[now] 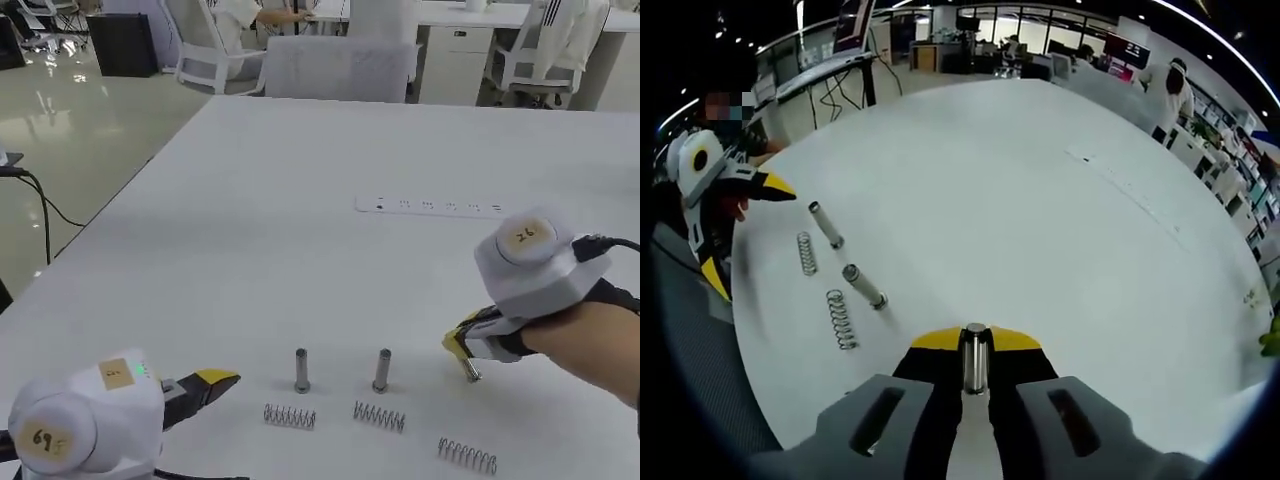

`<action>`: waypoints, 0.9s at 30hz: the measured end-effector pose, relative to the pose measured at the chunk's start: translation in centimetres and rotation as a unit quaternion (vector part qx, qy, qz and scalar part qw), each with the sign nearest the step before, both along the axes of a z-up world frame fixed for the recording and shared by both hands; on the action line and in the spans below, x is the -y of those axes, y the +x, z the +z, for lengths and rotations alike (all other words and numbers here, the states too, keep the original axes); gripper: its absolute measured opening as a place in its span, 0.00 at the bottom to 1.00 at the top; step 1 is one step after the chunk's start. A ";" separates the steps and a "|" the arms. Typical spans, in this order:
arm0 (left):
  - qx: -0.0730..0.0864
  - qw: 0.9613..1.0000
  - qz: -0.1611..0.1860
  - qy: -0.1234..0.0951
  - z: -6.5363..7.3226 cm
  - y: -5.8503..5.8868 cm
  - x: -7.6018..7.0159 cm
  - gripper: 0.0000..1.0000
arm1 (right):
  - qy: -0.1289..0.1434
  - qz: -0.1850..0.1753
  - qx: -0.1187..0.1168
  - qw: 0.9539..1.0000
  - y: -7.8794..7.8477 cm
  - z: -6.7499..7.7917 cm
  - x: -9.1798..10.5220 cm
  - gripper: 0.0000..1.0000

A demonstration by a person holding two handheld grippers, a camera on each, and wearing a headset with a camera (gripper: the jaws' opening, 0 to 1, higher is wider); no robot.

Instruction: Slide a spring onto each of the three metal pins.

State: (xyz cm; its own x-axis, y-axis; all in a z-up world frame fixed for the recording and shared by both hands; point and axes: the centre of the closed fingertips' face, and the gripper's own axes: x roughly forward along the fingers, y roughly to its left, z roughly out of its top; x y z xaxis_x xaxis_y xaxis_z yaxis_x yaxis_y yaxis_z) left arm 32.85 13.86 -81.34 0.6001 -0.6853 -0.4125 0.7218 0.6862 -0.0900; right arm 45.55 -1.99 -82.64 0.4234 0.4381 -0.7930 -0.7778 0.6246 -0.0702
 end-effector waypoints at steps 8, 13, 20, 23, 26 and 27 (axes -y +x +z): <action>0.003 1.000 -0.002 0.002 0.3 -0.1 0.0 0.82 | 0.013 -0.012 0.001 1.000 -0.2 0.4 0.4 0.05; 0.003 1.000 -0.003 0.003 0.4 -0.2 0.1 0.82 | 0.019 -0.013 0.004 1.000 -0.3 0.7 0.3 0.05; 0.005 1.000 -0.003 0.003 0.5 -0.3 0.1 0.82 | 0.022 -0.014 0.005 1.000 -0.4 0.9 0.2 0.05; 0.005 1.000 -0.002 0.004 0.5 -0.3 0.1 0.82 | 0.025 -0.013 0.007 1.000 -0.3 1.0 0.2 0.05; 0.006 1.000 -0.002 0.004 0.5 -0.3 0.1 0.82 | 0.027 -0.015 0.007 0.999 -0.3 1.0 0.2 0.05; 0.006 1.000 -0.002 0.004 0.5 -0.3 0.1 0.82 | 0.028 -0.016 0.007 0.999 -0.3 1.0 0.2 0.05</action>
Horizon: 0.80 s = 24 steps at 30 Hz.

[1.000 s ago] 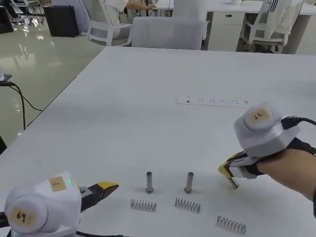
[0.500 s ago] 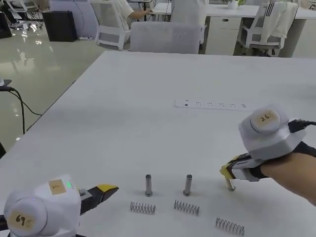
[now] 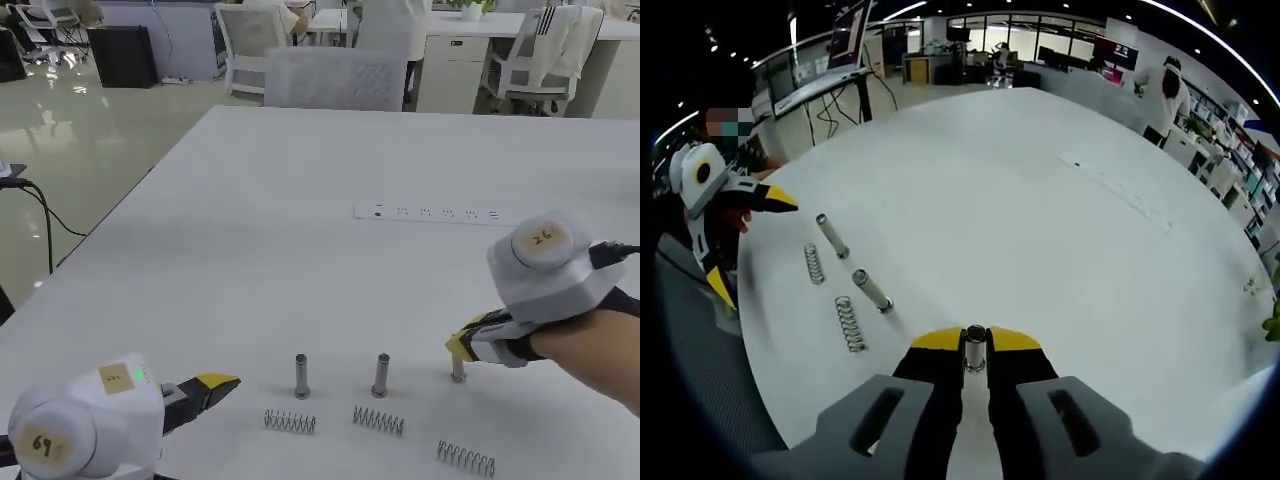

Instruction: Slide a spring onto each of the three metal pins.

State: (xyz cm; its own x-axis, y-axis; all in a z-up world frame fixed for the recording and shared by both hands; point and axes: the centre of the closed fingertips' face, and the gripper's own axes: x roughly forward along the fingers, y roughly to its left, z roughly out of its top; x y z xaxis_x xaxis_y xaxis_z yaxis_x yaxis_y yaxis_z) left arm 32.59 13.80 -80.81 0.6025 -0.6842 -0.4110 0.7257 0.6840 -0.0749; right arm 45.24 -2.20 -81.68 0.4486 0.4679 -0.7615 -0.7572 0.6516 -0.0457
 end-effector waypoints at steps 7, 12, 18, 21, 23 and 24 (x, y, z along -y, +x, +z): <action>-0.001 1.000 0.000 0.001 0.0 0.0 0.0 0.82 | 0.003 -0.002 0.001 1.000 -0.1 0.0 0.1 0.05; -0.001 1.000 0.000 0.001 0.0 0.0 0.1 0.82 | 0.009 -0.005 -0.001 1.000 0.0 0.0 0.1 0.05; -0.002 1.000 -0.001 0.002 -0.1 0.0 0.1 0.82 | 0.012 -0.006 -0.003 1.000 -0.1 0.0 0.2 0.05; -0.002 1.000 -0.001 0.003 -0.1 0.0 0.1 0.82 | 0.014 -0.006 -0.004 1.000 -0.2 0.0 0.2 0.05; -0.002 1.000 -0.001 0.003 -0.1 0.0 0.1 0.82 | 0.015 -0.004 -0.003 1.000 -0.2 0.0 0.2 0.05; -0.002 1.000 -0.002 0.003 -0.1 0.0 0.1 0.82 | 0.015 -0.004 -0.003 1.000 -0.2 0.0 0.2 0.05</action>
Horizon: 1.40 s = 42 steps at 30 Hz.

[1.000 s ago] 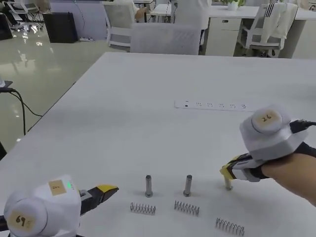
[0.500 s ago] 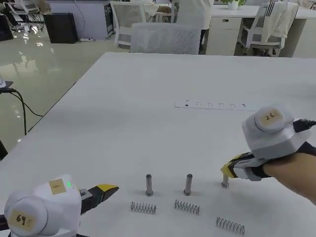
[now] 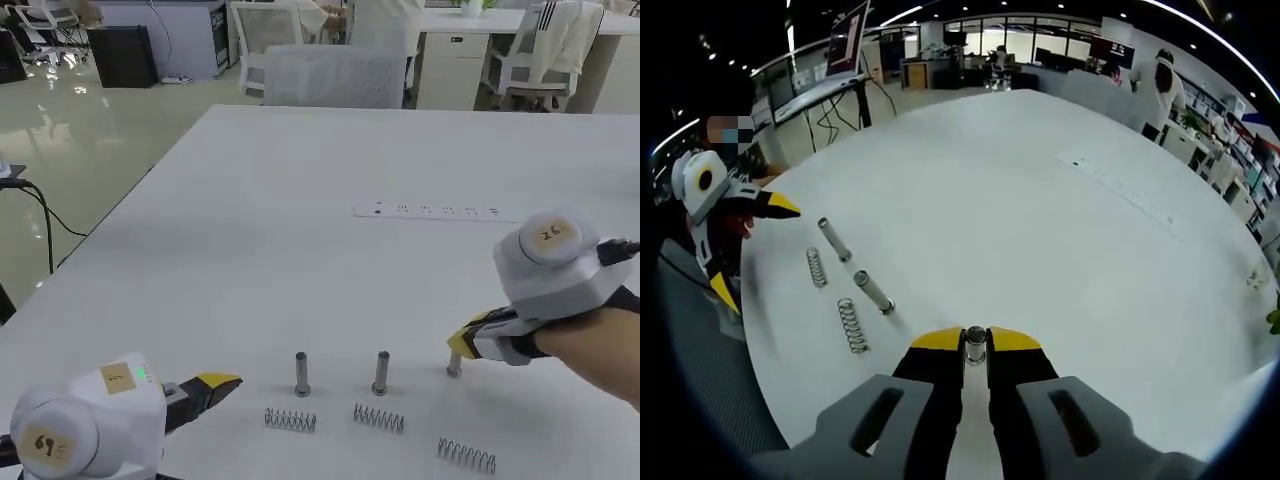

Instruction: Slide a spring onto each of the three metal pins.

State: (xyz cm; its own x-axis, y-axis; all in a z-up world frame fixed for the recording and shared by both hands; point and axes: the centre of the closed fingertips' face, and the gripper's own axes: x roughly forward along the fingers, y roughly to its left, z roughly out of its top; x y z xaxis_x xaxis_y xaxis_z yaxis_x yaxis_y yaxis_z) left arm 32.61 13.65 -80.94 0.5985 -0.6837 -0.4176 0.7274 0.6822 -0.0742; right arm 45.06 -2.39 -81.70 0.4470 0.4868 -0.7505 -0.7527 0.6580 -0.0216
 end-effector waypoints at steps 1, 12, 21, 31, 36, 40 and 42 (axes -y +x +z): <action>0.000 1.000 0.000 0.000 0.0 0.0 0.0 0.82 | 0.000 0.000 0.000 1.000 0.0 0.0 0.0 0.06; -0.001 1.000 0.000 0.001 0.0 0.0 0.1 0.81 | 0.001 0.002 0.003 1.000 -0.1 0.1 0.1 0.07; 0.000 1.000 -0.001 0.002 0.0 0.0 0.0 0.82 | 0.002 0.004 0.007 1.000 -0.1 0.4 0.0 0.09; 0.000 1.000 -0.002 0.002 0.1 -0.1 0.1 0.81 | 0.001 0.005 0.016 1.000 -0.3 0.8 0.4 0.12; 0.001 1.000 -0.003 0.002 0.2 -0.1 0.1 0.81 | -0.001 0.006 0.020 1.000 -0.6 1.1 0.7 0.13; 0.001 1.000 -0.003 0.001 0.2 -0.2 0.1 0.81 | -0.003 0.003 0.018 1.000 -0.9 1.0 1.1 0.13; 0.002 1.000 -0.004 0.001 0.3 -0.2 0.2 0.81 | -0.005 0.004 0.017 1.000 -1.1 0.9 1.3 0.13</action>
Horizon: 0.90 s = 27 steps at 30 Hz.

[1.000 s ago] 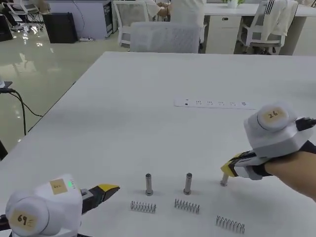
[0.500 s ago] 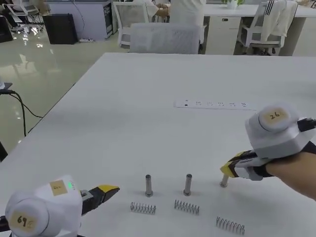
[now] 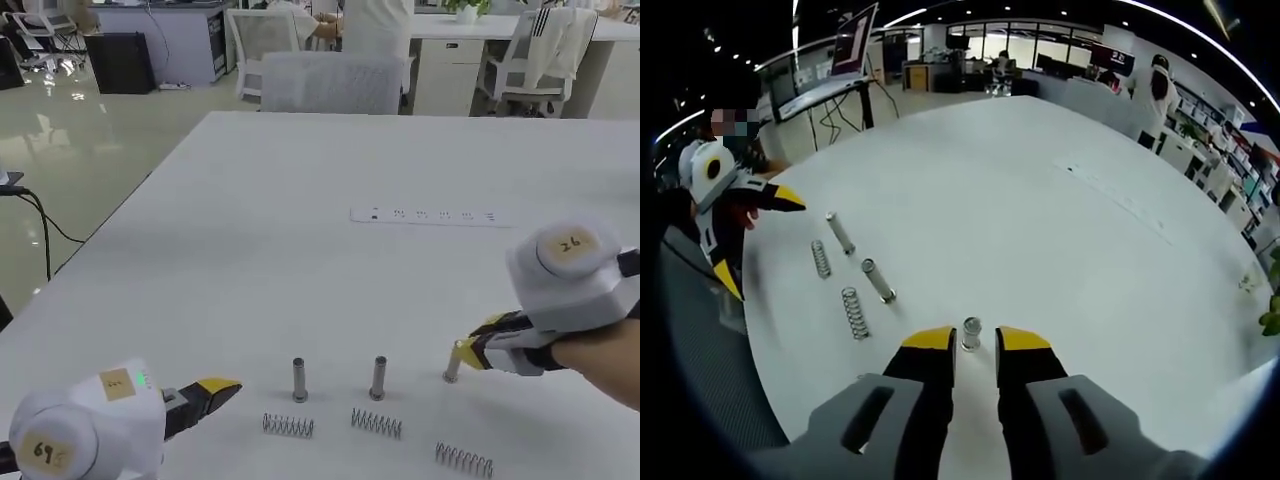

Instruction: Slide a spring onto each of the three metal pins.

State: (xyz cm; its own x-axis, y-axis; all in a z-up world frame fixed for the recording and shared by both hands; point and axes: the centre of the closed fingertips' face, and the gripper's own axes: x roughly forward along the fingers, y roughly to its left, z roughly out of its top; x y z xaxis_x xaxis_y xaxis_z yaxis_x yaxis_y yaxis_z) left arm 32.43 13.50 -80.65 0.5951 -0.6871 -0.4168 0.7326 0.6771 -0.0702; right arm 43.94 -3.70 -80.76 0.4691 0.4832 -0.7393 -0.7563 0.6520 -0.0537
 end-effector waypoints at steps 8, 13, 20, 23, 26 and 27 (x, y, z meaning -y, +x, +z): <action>0.001 1.000 0.000 0.000 0.0 0.0 0.0 0.81 | -0.003 0.001 0.005 1.000 -0.8 0.4 0.8 0.15; 0.001 1.000 0.000 -0.001 0.1 0.0 0.0 0.81 | -0.003 0.013 -0.001 1.000 -1.8 0.4 0.9 0.15; 0.002 1.000 0.000 -0.001 0.1 0.0 0.0 0.81 | 0.001 0.037 -0.015 0.999 -3.7 0.0 0.7 0.15; 0.002 1.000 0.000 -0.001 0.1 0.0 0.0 0.81 | 0.005 0.049 -0.026 0.998 -4.7 -0.2 0.5 0.15; 0.002 1.000 -0.001 0.000 0.1 0.0 0.1 0.81 | 0.009 0.061 -0.036 0.997 -5.7 -0.5 0.4 0.16; 0.002 1.000 -0.001 -0.001 0.1 0.0 0.1 0.81 | 0.005 0.068 -0.041 0.997 -6.2 -0.8 0.4 0.16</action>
